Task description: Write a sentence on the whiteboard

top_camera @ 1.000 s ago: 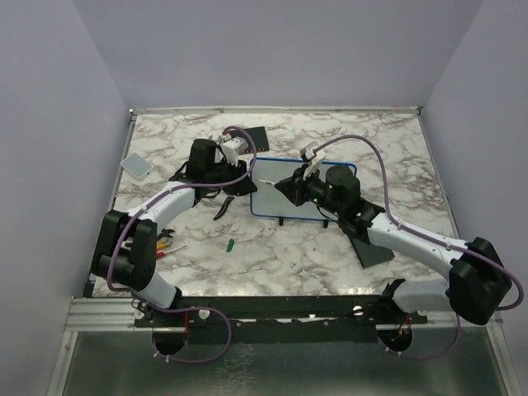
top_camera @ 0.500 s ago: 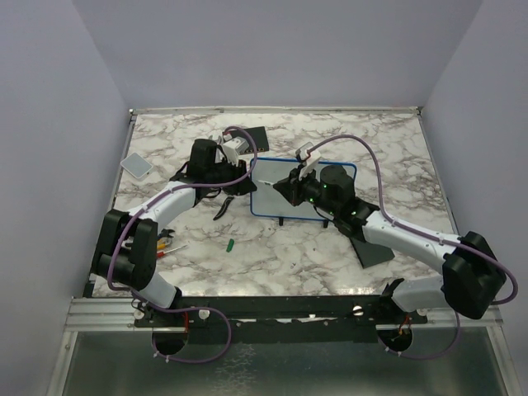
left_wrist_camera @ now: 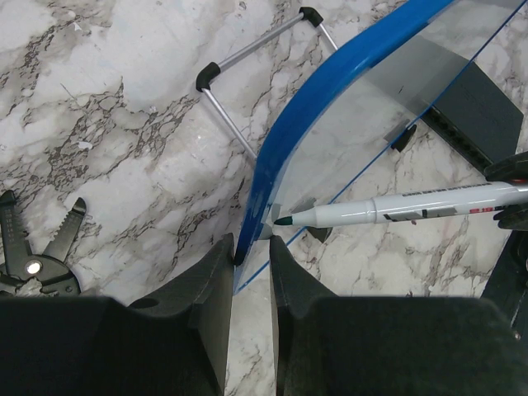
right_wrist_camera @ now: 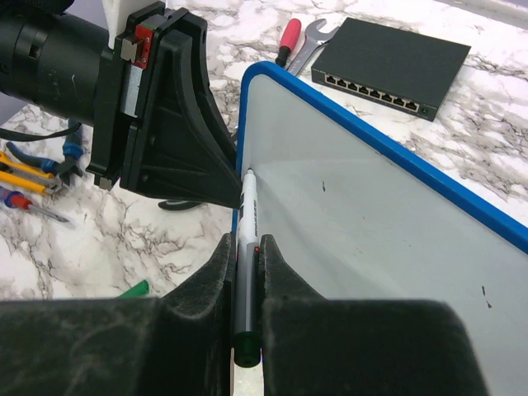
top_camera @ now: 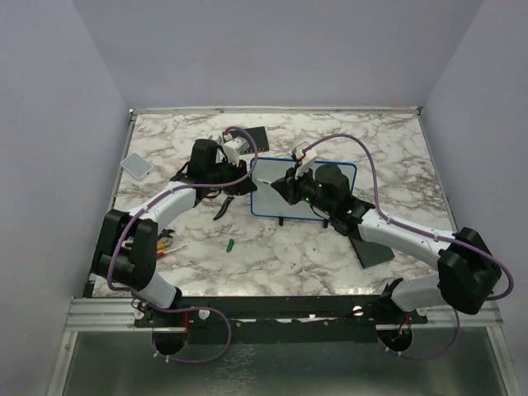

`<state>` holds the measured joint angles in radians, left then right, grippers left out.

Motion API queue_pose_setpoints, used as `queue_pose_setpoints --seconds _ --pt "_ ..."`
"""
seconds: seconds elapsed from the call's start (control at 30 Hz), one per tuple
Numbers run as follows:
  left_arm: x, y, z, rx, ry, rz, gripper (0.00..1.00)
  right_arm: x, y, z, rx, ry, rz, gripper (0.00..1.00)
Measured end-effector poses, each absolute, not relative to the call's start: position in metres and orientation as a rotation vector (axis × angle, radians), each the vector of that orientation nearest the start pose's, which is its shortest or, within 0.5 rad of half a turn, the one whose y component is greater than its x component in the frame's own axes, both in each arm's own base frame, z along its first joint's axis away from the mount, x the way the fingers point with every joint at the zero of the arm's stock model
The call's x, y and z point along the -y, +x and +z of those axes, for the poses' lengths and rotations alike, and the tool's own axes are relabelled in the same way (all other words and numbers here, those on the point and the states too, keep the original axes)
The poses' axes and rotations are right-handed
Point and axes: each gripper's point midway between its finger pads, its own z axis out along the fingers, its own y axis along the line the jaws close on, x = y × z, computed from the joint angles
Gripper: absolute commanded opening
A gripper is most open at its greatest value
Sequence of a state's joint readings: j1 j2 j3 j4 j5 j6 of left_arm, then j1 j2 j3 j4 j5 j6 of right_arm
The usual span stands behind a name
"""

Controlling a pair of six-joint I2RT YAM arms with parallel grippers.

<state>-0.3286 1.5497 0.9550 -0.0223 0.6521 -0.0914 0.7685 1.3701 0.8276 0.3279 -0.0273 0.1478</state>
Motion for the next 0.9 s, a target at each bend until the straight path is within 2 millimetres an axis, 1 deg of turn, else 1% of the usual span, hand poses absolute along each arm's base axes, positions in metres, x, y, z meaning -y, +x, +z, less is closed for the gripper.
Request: queue_pose_setpoints --seconds 0.47,0.77,0.9 --pt "0.232 0.344 0.134 -2.097 0.634 -0.937 0.22 -0.314 0.315 0.205 -1.742 -0.551 0.626 0.01" --pt "0.231 0.346 0.134 -2.098 0.631 -0.925 0.22 -0.311 0.325 0.227 -1.69 -0.514 0.592 0.01" --pt "0.231 0.346 0.133 -2.098 0.63 -0.922 0.21 -0.31 0.327 0.232 -1.674 -0.509 0.577 0.01"
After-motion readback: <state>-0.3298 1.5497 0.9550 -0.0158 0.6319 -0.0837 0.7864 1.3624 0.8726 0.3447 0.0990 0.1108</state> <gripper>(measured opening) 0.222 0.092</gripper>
